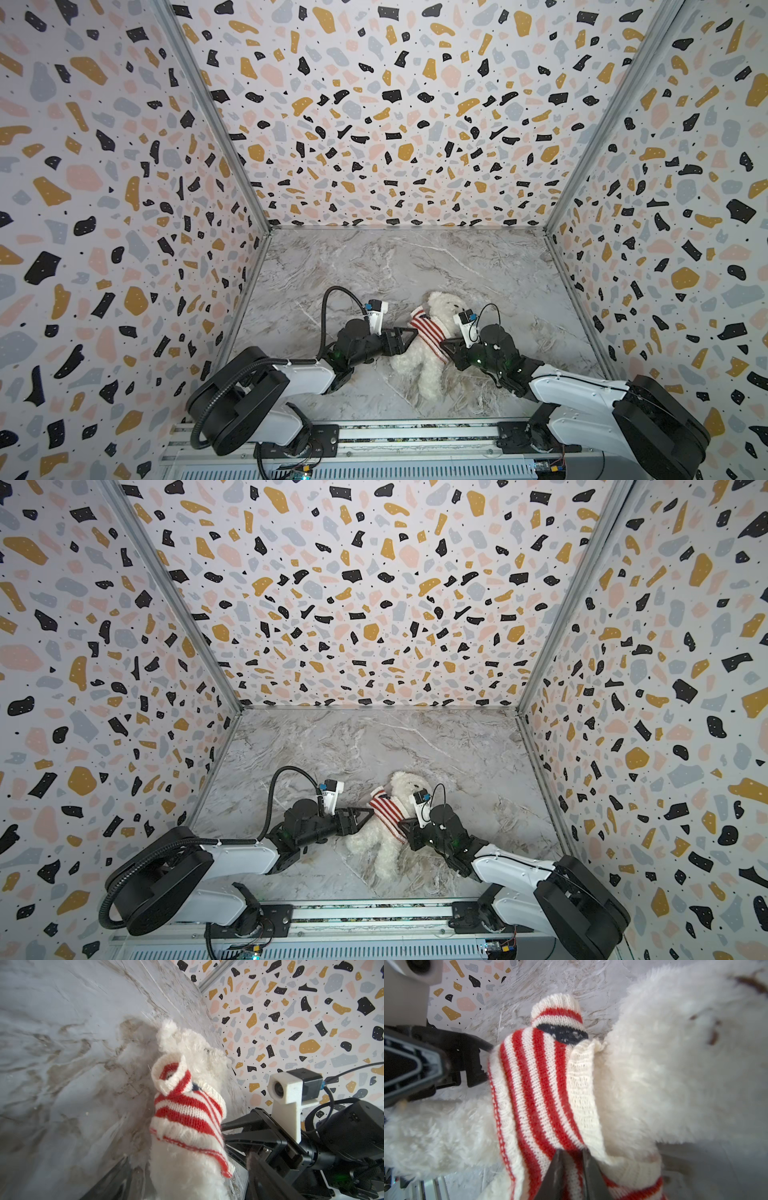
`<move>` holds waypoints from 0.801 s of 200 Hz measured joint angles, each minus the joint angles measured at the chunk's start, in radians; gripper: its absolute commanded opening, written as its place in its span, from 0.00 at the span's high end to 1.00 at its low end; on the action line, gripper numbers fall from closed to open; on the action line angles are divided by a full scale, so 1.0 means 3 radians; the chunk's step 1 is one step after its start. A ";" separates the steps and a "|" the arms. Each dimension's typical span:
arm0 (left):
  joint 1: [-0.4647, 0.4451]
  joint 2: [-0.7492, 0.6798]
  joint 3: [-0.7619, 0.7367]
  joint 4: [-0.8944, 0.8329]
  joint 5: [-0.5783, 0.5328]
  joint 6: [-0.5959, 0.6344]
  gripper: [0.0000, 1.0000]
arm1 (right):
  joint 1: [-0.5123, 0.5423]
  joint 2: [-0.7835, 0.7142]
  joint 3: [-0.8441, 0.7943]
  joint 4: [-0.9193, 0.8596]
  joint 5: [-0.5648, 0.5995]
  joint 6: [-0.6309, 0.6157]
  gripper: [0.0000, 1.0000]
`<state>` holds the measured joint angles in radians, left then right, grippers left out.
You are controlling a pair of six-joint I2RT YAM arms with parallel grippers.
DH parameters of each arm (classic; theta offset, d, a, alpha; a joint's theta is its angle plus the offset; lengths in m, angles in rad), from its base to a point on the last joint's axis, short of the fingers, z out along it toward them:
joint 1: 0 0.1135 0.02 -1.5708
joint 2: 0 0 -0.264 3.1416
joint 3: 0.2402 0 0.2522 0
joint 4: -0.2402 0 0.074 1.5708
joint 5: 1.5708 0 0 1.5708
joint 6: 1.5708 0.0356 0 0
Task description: Dress the teddy bear
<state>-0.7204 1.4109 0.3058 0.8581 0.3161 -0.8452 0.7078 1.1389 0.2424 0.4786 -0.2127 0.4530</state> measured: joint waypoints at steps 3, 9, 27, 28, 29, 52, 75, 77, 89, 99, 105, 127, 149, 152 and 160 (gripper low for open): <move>-0.0014 0.0008 0.0000 -0.0004 -0.0008 0.0000 0.13 | 0.0000 0.0000 -0.0004 0.0006 0.0000 0.0003 0.81; -0.0046 0.0020 0.0000 -0.0020 -0.0033 -0.0001 0.13 | 0.0000 -0.0001 -0.0011 0.0020 0.0000 0.0010 0.81; -0.0159 0.0029 0.0020 -0.0130 -0.0146 0.0023 0.13 | 0.0000 -0.0005 -0.0042 0.0056 0.0000 0.0034 0.81; -0.0170 0.0031 0.0023 -0.0140 -0.0156 0.0027 0.13 | 0.0000 -0.0005 -0.0043 0.0057 0.0000 0.0034 0.81; -0.0175 0.0031 0.0025 -0.0146 -0.0163 0.0029 0.13 | 0.0000 -0.0006 -0.0046 0.0061 0.0000 0.0036 0.81; -0.0364 0.0095 0.0127 -0.0216 -0.0298 0.0058 0.14 | 0.0000 -0.0043 -0.0097 0.0084 0.0000 0.0058 0.81; -0.0470 0.0262 0.0182 -0.0144 -0.0383 0.0037 0.18 | 0.0000 -0.0081 -0.0127 0.0084 0.0003 0.0072 0.81; -0.0472 0.0272 0.0183 -0.0136 -0.0388 0.0036 0.18 | 0.0000 -0.0084 -0.0127 0.0084 0.0003 0.0074 0.81; -0.0495 0.0373 0.0183 -0.0074 -0.0426 -0.0008 0.23 | 0.0001 -0.0088 -0.0139 0.0090 0.0003 0.0084 0.81; -0.0509 0.0437 0.0183 -0.0029 -0.0468 -0.0033 0.27 | 0.0009 -0.0088 -0.0145 0.0098 0.0004 0.0093 0.81; -0.0514 0.0469 0.0183 0.0001 -0.0484 -0.0046 0.30 | 0.0015 -0.0088 -0.0150 0.0103 0.0004 0.0097 0.81; -0.0528 0.0535 0.0183 0.0134 -0.0557 -0.0128 0.41 | 0.0020 -0.0078 -0.0160 0.0123 0.0005 0.0123 0.81; -0.0540 0.0582 0.0182 0.0270 -0.0608 -0.0197 0.56 | 0.0023 -0.0045 -0.0165 0.0167 0.0008 0.0134 0.81; -0.0543 0.0589 0.0182 0.0286 -0.0614 -0.0206 0.59 | 0.0024 -0.0041 -0.0165 0.0169 0.0008 0.0135 0.81; -0.0546 0.0607 0.0181 0.0331 -0.0632 -0.0226 0.65 | 0.0027 -0.0029 -0.0165 0.0181 0.0010 0.0136 0.81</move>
<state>-0.8841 1.5929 0.3599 0.9573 0.1265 -0.9131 0.7158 1.1301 0.1928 0.5327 -0.2096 0.4938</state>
